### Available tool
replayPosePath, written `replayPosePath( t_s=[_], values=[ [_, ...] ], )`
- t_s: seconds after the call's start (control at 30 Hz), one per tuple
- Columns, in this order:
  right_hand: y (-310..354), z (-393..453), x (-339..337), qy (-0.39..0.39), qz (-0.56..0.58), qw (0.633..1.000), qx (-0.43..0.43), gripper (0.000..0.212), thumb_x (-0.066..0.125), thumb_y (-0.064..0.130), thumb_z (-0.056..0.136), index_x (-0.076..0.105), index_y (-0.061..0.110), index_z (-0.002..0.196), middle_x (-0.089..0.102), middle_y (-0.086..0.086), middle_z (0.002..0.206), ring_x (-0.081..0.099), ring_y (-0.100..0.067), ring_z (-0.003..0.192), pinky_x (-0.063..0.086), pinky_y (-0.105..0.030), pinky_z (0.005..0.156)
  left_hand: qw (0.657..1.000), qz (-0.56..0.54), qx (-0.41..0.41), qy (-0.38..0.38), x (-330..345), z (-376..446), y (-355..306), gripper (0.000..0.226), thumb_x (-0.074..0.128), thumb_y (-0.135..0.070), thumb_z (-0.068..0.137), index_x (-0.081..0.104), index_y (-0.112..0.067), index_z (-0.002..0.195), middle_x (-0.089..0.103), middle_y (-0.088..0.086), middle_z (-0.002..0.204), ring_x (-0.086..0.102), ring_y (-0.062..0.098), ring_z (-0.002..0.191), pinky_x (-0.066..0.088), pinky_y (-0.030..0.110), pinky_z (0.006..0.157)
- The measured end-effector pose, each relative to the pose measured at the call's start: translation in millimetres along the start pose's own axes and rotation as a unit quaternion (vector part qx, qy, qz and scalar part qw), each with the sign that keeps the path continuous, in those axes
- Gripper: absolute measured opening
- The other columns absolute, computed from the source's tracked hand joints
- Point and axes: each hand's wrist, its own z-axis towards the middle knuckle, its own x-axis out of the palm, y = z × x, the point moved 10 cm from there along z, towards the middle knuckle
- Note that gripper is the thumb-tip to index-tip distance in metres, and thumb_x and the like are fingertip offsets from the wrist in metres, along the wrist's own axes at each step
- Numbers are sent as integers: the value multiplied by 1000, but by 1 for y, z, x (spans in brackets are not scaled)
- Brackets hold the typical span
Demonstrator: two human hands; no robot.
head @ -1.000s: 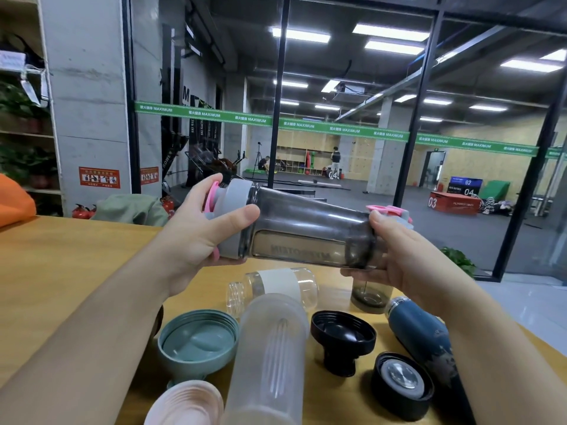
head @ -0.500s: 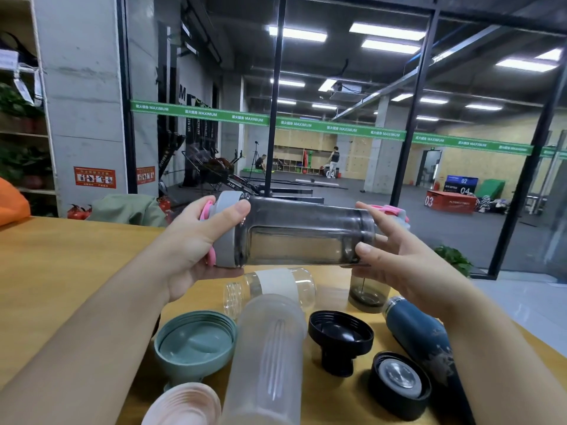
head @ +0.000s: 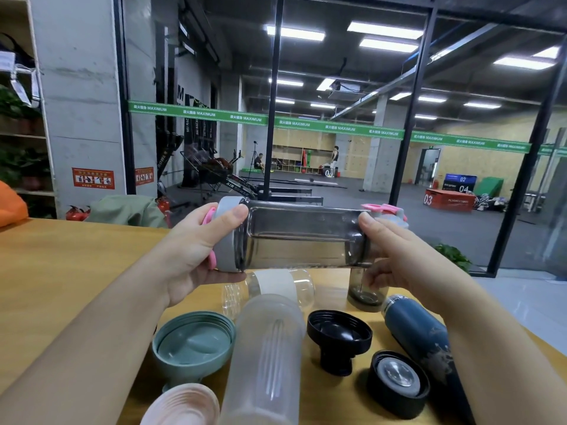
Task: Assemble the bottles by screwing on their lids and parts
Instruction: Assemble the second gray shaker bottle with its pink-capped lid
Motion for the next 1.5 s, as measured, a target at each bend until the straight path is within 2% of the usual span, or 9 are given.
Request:
replayPosePath(
  t_s=[0.07, 0.3, 0.6, 0.73, 0.9, 1.1, 1.27, 1.37, 1.5],
  values=[
    [-6, 1, -6, -24, -4, 999, 40, 36, 47, 65, 81, 54, 33, 95, 59, -16, 97, 61, -18, 53, 51, -31, 56, 1000, 0, 6, 7, 3, 1, 1, 71, 78, -52, 65, 54, -22, 125, 55, 24, 127, 58, 35, 92, 57, 45, 63],
    [-22, -2, -10, -30, -33, 991, 122, 77, 33, 76, 81, 62, 7, 94, 70, -14, 63, 54, -20, 45, 45, -29, 52, 999, 8, 47, 13, 3, 5, -4, 97, 81, -53, 51, 42, -33, 138, 53, 7, 134, 59, 50, 105, 58, 46, 64],
    [-4, 6, 1, -24, 60, 998, 28, 33, 45, 51, 93, 52, 31, 120, 66, -14, 103, 71, -31, 72, 58, -45, 72, 998, 5, 64, -1, 1, 4, -11, 96, 80, -53, 52, 42, -34, 138, 52, 4, 136, 63, 35, 106, 58, 44, 64],
    [10, 1, 4, 43, 104, 992, -56, 55, 64, 31, 81, 43, 46, 129, 62, -13, 110, 71, -29, 80, 53, -30, 61, 999, -4, 46, -5, -1, 2, -11, 70, 74, -55, 62, 56, -30, 125, 62, 9, 125, 66, 34, 101, 57, 44, 66],
    [9, 0, 3, 28, 107, 991, -80, 68, 65, 42, 77, 41, 27, 139, 61, -15, 109, 67, -26, 72, 51, -27, 58, 1000, -16, 16, -21, -3, 1, -5, 72, 79, -59, 53, 63, -25, 114, 61, 20, 123, 60, 39, 95, 57, 45, 64],
    [14, -2, -8, -98, 25, 993, -62, 20, 38, 56, 93, 45, 40, 84, 56, -10, 84, 46, -12, 40, 35, -25, 43, 999, -21, 27, 13, 6, 3, -1, 70, 73, -54, 62, 57, -22, 122, 57, 21, 127, 60, 35, 90, 57, 43, 63],
    [7, 0, -12, -127, 39, 991, -15, 35, 31, 50, 97, 38, 30, 69, 49, 6, 56, 33, -10, 45, 26, -24, 48, 999, -15, 47, 19, 8, 2, -4, 102, 81, -57, 48, 41, -32, 139, 52, 5, 138, 54, 38, 91, 57, 47, 64],
    [-10, 0, -5, -80, 27, 995, 50, 52, 31, 65, 90, 52, 21, 72, 57, -5, 55, 41, -9, 34, 31, -23, 46, 995, 18, 102, 10, 6, -4, -16, 111, 87, -59, 39, 38, -43, 138, 56, 3, 133, 59, 49, 105, 50, 67, 80],
    [-22, -1, -4, -69, 61, 993, 78, 68, 40, 69, 86, 63, 5, 92, 63, -24, 59, 62, -28, 69, 46, -34, 66, 987, 61, 152, -1, 4, -12, -33, 113, 87, -66, 29, 37, -57, 130, 54, 1, 131, 64, 37, 103, 45, 66, 91]
  ],
)
